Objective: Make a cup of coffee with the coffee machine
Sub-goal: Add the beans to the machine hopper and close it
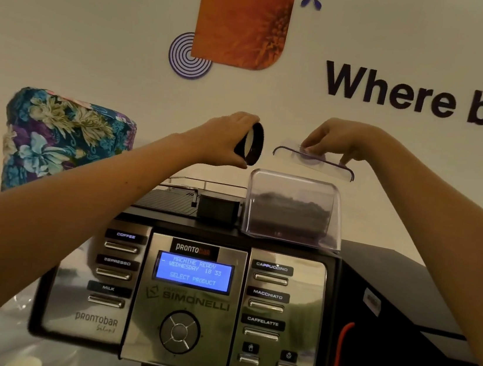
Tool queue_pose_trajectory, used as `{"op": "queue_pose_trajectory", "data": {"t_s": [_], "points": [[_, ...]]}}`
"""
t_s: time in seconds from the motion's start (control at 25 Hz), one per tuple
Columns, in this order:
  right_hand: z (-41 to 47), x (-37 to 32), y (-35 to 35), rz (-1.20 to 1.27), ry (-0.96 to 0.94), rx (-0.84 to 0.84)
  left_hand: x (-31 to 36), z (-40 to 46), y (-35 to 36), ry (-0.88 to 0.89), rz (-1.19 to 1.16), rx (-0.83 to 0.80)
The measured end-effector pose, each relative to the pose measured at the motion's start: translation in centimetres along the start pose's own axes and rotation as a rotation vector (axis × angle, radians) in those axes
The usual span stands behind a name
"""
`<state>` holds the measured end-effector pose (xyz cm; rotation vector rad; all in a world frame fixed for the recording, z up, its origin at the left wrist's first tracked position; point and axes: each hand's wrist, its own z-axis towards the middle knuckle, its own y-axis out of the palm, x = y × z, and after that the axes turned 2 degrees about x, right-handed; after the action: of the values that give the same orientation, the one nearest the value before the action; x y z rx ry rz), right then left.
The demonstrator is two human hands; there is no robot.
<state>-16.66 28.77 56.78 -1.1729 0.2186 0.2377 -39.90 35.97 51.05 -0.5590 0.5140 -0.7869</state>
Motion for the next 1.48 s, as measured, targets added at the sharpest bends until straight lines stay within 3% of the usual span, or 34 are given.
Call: {"op": "queue_pose_trajectory", "data": {"t_s": [0.2, 0.32, 0.56, 1.48], "points": [[0.7, -1.1, 1.4, 0.002, -0.05, -0.097, -2.3, -2.7, 0.1, -0.417, -0.335, -0.091], [0.8, -1.6, 2.3, -0.002, -0.063, -0.157, -3.6, -3.8, -0.1, -0.548, -0.503, -0.161], [0.7, -1.7, 3.2, -0.011, -0.05, -0.231, -4.6, -5.4, -0.1, -0.609, -0.655, -0.282], [0.1, -1.8, 3.1, 0.186, 0.114, -0.471, -4.2, -6.4, -0.2, -0.645, -0.699, -0.235]]}}
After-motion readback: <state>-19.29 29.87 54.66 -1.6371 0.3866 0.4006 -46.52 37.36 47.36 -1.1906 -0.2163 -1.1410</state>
